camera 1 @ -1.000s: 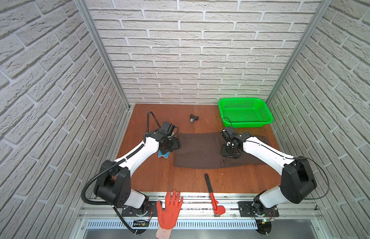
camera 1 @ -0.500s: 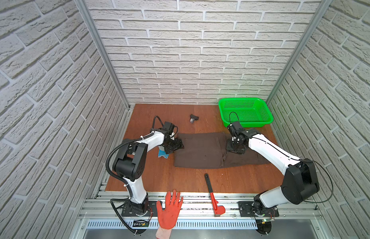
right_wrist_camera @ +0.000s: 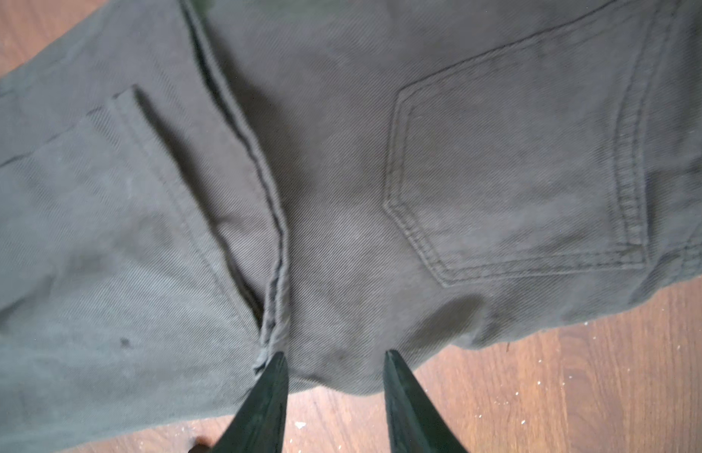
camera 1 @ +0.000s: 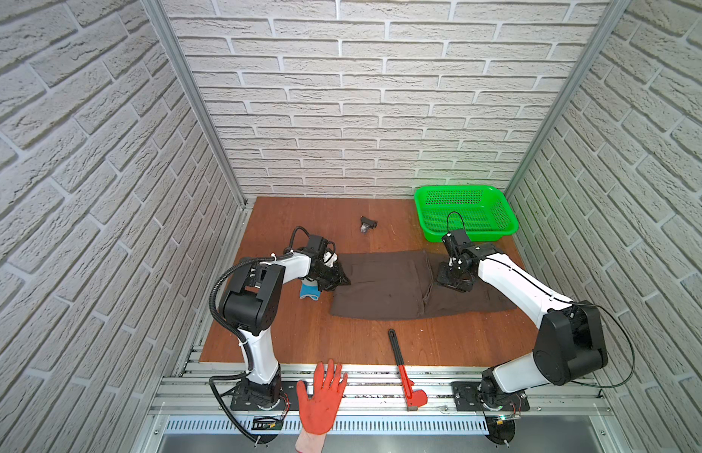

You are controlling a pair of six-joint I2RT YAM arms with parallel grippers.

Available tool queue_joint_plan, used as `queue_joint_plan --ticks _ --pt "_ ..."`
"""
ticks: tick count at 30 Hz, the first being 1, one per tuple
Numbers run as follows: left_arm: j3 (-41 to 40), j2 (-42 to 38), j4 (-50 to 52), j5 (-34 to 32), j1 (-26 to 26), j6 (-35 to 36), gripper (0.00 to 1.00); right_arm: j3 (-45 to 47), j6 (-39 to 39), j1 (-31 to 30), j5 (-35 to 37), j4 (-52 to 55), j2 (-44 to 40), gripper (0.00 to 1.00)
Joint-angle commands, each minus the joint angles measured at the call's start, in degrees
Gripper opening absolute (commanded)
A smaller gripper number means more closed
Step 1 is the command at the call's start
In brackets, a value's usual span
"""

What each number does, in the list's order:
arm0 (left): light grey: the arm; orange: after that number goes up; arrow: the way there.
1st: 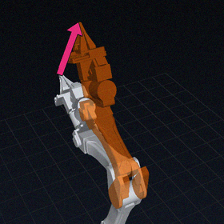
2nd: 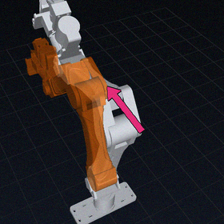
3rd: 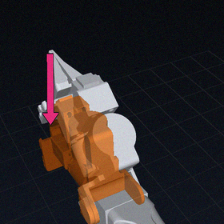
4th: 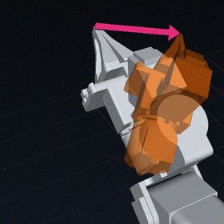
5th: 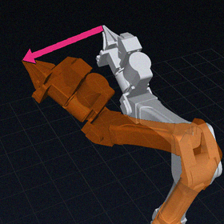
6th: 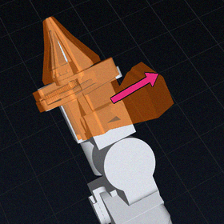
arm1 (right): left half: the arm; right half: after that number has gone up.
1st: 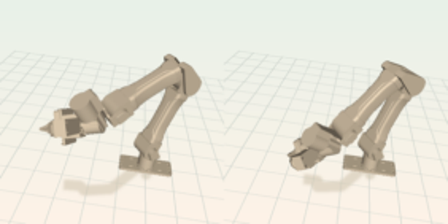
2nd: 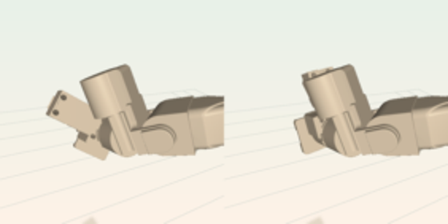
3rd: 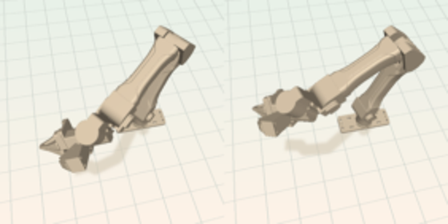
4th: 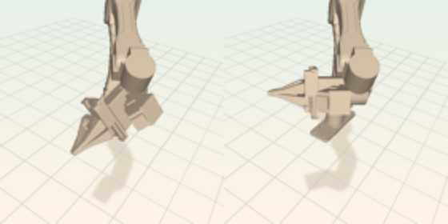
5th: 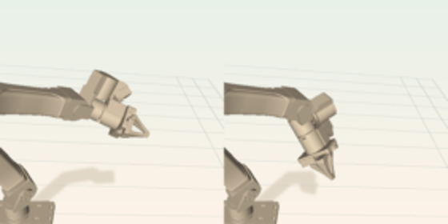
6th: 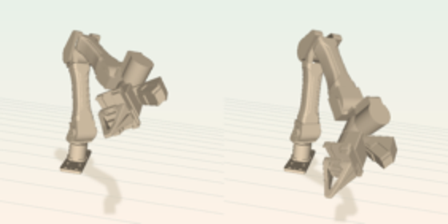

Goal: Fold and stack the trousers
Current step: Move the trousers to the center of the table, then smooth out the trousers at the center of the table.

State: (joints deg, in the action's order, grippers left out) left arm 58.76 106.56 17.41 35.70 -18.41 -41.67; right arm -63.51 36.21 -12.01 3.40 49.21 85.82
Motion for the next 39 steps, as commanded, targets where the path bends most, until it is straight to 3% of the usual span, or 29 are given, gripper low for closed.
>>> queue_joint_plan --ticks 1,8,16,22,31,36,39 --pt "-1.7 -2.4 0.1 0.5 -0.1 1.2 0.0 0.4 -0.9 1.6 -1.7 -2.8 0.1 0.42" --pt "0.3 -12.6 13.0 -11.3 2.8 6.1 0.0 -0.1 -0.8 2.8 -2.7 -5.1 2.6 0.41" --pt "5.8 -19.7 33.5 -25.5 11.7 14.6 0.0 0.2 -1.1 4.3 -3.4 -8.7 5.4 0.4" --pt "9.3 -23.0 40.9 -34.4 19.5 18.2 0.0 0.5 -1.7 4.5 -4.6 -11.7 8.1 0.39" --pt "14.6 -25.2 44.6 -35.0 29.0 22.8 0.0 2.4 -7.1 5.2 -6.2 -16.4 7.7 0.44" --pt "14.1 -24.1 43.3 -32.1 29.1 22.7 0.0 1.3 -11.4 4.8 -17.7 -21.2 10.9 0.5" --pt "13.5 -23.9 42.8 -32.1 29.1 22.7 0.0 1.9 -12.9 3.5 -21.0 -23.1 9.8 0.51"
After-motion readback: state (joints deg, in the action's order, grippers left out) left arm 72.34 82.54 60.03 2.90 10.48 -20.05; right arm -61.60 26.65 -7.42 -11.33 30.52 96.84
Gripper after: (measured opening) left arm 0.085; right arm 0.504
